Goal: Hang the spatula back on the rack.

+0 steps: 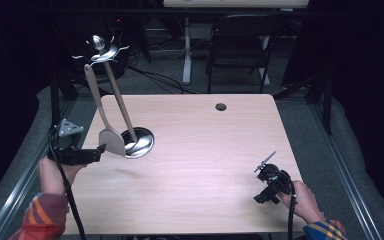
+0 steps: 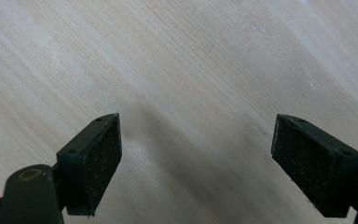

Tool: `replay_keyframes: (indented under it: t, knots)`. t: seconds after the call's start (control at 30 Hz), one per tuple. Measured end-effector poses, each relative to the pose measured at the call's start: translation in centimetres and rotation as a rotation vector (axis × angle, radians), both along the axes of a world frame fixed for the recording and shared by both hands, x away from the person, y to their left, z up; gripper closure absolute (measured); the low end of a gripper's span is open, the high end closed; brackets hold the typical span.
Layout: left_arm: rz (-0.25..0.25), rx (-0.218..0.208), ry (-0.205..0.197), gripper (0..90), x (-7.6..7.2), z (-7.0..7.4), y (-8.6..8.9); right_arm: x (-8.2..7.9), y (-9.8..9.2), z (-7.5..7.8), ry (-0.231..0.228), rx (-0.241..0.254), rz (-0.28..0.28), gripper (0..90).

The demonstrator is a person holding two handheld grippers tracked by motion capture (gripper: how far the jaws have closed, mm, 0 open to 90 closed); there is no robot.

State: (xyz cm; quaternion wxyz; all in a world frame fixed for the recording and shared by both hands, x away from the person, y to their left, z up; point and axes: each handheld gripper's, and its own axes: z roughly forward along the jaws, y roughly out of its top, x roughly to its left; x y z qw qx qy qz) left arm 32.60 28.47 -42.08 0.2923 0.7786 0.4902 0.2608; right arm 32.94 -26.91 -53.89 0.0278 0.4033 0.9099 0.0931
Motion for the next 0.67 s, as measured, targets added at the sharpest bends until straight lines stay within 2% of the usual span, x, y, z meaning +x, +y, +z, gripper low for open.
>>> replay_keyframes:
  t: [0.03, 0.1, 0.3, 0.37, 0.5, 0.53, 0.67]
  knots:
    - [-0.001, 0.006, 0.012, 11.6, -0.1, -0.4, 0.0, 0.0, 0.0, -0.1, 0.000, 0.015, -0.006, 15.9]
    - [-0.001, 0.019, 0.037, 10.6, -0.4, -1.4, 0.0, 0.0, 0.0, 0.0, -0.003, 0.008, -0.002, 15.8]
    - [0.012, 0.009, 0.095, 8.7, -1.0, -4.0, 0.4, 0.0, 0.0, 0.0, 0.000, 0.000, 0.000, 15.9]
    - [0.018, 0.010, 0.107, 8.1, -1.0, -4.5, 0.4, -0.1, 0.0, -0.1, -0.004, 0.018, -0.012, 15.8]
    - [0.020, 0.006, 0.123, 7.0, -1.2, -5.6, 0.4, 0.0, 0.0, -0.1, 0.002, 0.015, -0.007, 15.8]
    - [0.017, 0.007, 0.128, 7.1, -1.2, -5.9, 0.4, 0.0, 0.0, 0.0, 0.001, -0.002, 0.003, 15.8]
    - [0.018, 0.009, 0.144, 6.9, -1.2, -6.8, 0.3, 0.0, 0.0, -0.1, 0.001, 0.001, 0.000, 15.9]
